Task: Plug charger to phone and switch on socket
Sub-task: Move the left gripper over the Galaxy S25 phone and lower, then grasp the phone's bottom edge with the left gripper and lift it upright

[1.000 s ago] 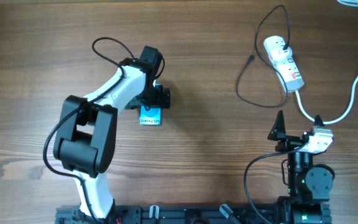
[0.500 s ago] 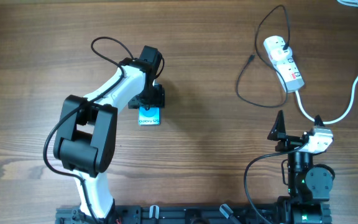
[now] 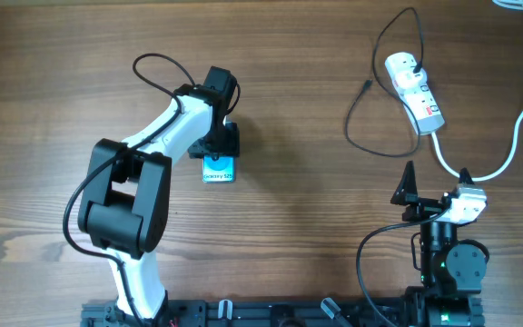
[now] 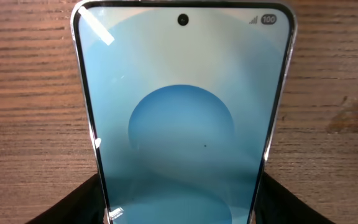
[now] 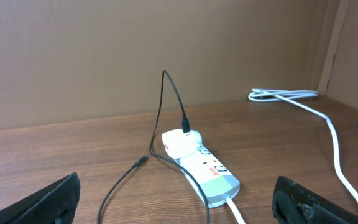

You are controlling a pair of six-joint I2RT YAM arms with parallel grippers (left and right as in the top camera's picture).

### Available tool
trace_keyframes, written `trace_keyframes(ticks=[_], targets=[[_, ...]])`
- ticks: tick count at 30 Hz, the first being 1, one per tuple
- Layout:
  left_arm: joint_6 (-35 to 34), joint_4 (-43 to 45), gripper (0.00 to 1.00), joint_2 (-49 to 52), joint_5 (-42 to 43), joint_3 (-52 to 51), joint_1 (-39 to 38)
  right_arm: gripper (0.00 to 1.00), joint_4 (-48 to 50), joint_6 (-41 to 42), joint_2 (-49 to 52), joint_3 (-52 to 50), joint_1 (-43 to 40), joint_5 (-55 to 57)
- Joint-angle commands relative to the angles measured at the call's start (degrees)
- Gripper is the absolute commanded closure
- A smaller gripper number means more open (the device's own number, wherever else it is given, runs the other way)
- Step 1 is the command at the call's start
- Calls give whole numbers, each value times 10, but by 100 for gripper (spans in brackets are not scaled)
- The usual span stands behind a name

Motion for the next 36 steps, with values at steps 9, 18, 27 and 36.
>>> trace_keyframes(ticks=[9, 18, 27, 36], targets=[[0, -3, 44, 21, 11, 29, -1, 0, 3, -8, -6, -1, 2, -9], [0, -46, 44, 21, 11, 77, -1, 0, 3, -8, -6, -1, 2, -9], [-30, -149, 44, 21, 26, 192, -1, 0, 3, -8, -6, -1, 2, -9], [-82, -224, 46, 21, 191, 227, -1, 0, 3, -8, -6, -1, 2, -9]])
